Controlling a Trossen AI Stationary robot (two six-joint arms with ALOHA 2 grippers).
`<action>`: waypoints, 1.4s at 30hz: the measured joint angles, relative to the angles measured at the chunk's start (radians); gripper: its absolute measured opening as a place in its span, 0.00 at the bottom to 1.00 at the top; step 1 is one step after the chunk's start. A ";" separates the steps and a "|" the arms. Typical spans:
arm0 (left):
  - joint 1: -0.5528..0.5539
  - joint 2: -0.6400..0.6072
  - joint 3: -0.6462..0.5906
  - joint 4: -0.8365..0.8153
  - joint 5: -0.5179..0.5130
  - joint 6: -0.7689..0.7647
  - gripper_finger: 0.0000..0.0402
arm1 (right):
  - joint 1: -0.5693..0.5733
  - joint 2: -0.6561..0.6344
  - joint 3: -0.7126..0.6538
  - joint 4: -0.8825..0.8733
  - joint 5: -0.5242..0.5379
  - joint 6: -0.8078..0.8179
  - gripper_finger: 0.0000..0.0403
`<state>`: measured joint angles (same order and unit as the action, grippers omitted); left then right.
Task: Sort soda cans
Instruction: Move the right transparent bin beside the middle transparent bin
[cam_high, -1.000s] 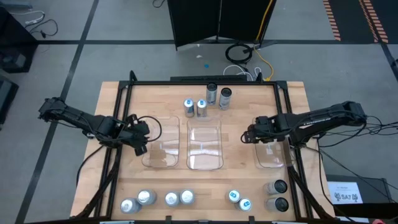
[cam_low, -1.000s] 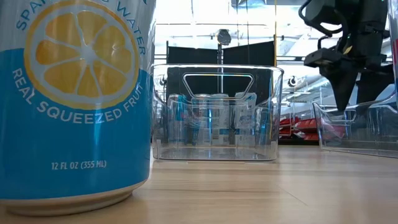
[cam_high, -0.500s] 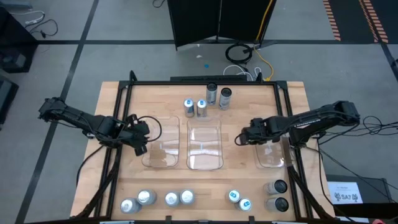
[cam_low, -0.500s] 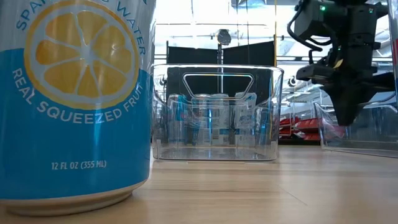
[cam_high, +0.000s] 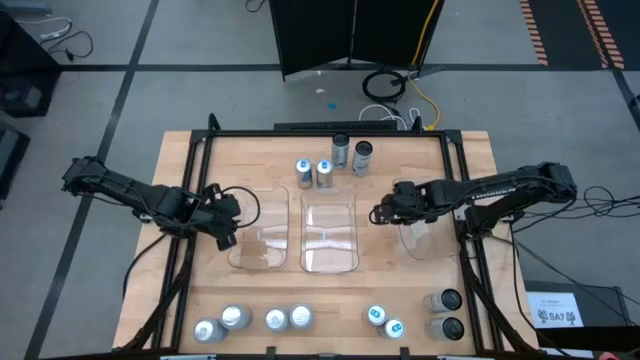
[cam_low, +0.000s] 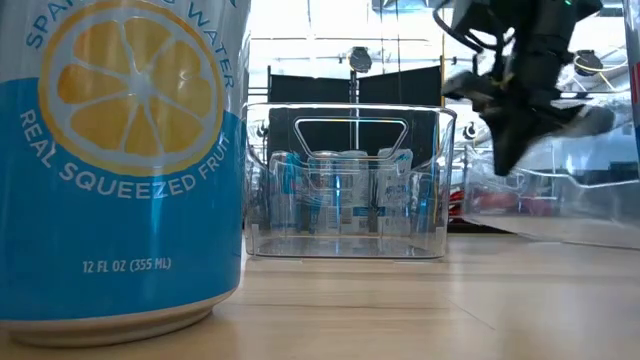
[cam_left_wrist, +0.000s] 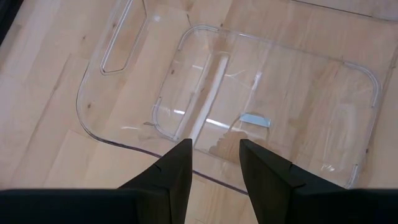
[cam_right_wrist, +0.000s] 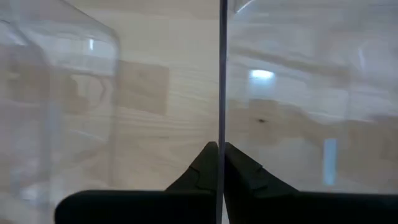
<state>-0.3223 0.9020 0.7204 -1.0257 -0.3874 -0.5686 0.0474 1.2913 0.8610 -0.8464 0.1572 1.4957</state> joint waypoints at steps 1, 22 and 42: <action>0.000 0.000 0.000 0.000 0.000 0.000 0.36 | -0.003 0.007 0.016 -0.003 -0.006 0.003 0.00; 0.000 0.000 0.000 0.000 0.000 0.000 0.36 | -0.020 0.400 0.343 -0.028 -0.082 0.105 0.00; 0.000 0.000 0.000 0.000 0.000 0.000 0.36 | 0.013 0.438 0.372 -0.030 -0.083 0.141 0.01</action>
<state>-0.3223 0.9020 0.7204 -1.0256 -0.3870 -0.5690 0.0608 1.7290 1.2327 -0.8764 0.0742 1.6371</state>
